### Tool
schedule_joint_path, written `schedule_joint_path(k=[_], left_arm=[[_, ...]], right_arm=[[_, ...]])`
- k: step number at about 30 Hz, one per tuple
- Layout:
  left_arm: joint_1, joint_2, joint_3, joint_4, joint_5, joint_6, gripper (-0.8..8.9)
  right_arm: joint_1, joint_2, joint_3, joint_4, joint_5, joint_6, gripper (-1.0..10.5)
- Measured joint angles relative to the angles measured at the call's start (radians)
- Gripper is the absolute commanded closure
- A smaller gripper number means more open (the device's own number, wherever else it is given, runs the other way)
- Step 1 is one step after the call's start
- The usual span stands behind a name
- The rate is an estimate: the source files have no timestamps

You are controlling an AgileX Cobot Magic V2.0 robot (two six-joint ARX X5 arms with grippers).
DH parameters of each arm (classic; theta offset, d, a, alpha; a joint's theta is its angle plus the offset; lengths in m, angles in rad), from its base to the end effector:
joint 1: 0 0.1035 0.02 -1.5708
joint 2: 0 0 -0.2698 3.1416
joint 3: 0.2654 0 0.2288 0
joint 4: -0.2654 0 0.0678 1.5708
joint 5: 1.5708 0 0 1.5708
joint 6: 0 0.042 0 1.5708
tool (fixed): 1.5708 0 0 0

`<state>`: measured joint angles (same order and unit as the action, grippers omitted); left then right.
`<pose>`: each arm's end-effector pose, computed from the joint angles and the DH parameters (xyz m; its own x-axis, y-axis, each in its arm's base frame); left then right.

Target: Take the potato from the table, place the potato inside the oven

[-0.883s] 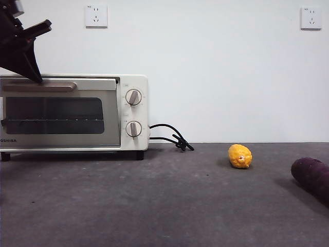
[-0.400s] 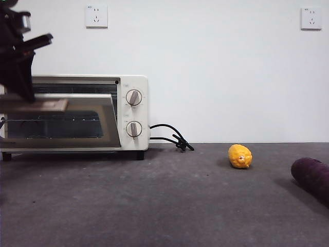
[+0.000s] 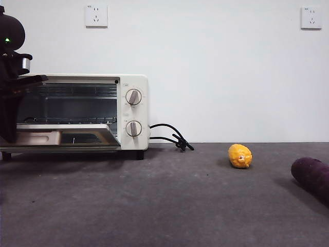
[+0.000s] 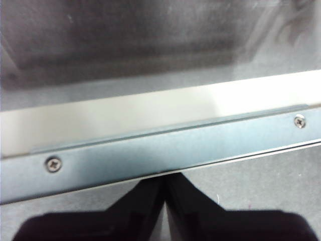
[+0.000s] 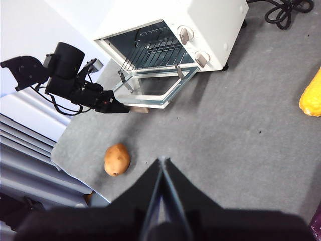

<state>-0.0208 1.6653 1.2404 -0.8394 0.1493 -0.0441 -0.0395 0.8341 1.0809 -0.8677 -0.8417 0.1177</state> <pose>0.3041 -0.0126 0.2315 0.2952 -0.1549 -0.9428 0.0234 0.9876 -0.1550 0.1172 0.0267 0.3598 0.5709 0.7238 -0.3876 -0.5075 0.6822 0.5264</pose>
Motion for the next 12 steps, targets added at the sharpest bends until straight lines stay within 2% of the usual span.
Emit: schedule_joint_path(k=[12], left_arm=[[0.0,0.0,0.003,-0.024,-0.01,0.026,8.19]], right_arm=[[0.0,0.0,0.0,-0.003,0.0,-0.01,9.5]])
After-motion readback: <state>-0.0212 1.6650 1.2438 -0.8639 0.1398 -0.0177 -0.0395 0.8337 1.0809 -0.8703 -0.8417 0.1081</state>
